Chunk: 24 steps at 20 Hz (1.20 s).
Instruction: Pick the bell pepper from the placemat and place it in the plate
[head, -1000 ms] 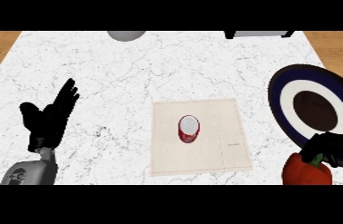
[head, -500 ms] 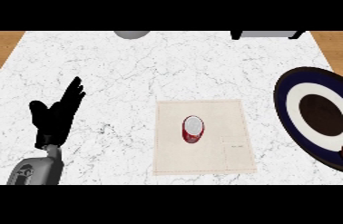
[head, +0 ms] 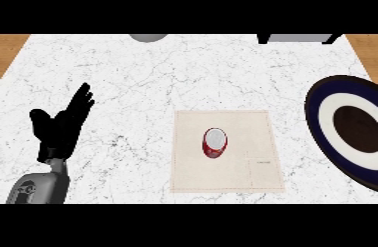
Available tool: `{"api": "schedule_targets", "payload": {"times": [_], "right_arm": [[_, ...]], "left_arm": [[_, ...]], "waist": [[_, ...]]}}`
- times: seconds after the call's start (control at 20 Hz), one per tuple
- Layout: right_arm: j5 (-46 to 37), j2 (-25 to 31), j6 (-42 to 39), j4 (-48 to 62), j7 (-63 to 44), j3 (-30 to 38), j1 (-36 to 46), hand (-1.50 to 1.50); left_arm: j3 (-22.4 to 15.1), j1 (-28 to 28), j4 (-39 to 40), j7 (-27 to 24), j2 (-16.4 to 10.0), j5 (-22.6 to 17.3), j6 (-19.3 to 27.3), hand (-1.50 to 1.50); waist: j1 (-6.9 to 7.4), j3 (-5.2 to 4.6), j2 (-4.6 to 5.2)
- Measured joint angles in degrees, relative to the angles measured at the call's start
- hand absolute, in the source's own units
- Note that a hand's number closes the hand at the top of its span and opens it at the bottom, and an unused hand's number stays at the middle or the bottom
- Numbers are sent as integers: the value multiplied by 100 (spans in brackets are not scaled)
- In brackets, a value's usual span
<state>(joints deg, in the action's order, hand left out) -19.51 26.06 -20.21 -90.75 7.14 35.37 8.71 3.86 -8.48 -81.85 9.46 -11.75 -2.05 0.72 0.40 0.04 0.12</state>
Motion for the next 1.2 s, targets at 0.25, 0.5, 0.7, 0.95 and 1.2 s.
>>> {"api": "schedule_targets", "payload": {"times": [0.25,0.5,0.7,0.95,1.2], "right_arm": [[-605,547,184,1420,857,-262,229,150],[-594,855,-263,2828,1245,-441,580,-150],[-697,1111,-343,3864,2023,-616,937,-150],[-417,1200,-210,4437,2956,-387,1235,-150],[532,1287,-845,4411,2966,69,1505,-150]], "left_arm": [[10,-27,85,-62,1,25,-50,0],[85,-145,104,27,-87,-20,-128,0],[130,-152,59,75,-114,-47,-180,0],[61,-90,22,68,-15,67,-83,0],[50,-66,14,49,36,111,-26,0]], "waist": [[34,3,14],[62,5,20],[60,6,18],[32,7,7],[-46,-1,-23]]}}
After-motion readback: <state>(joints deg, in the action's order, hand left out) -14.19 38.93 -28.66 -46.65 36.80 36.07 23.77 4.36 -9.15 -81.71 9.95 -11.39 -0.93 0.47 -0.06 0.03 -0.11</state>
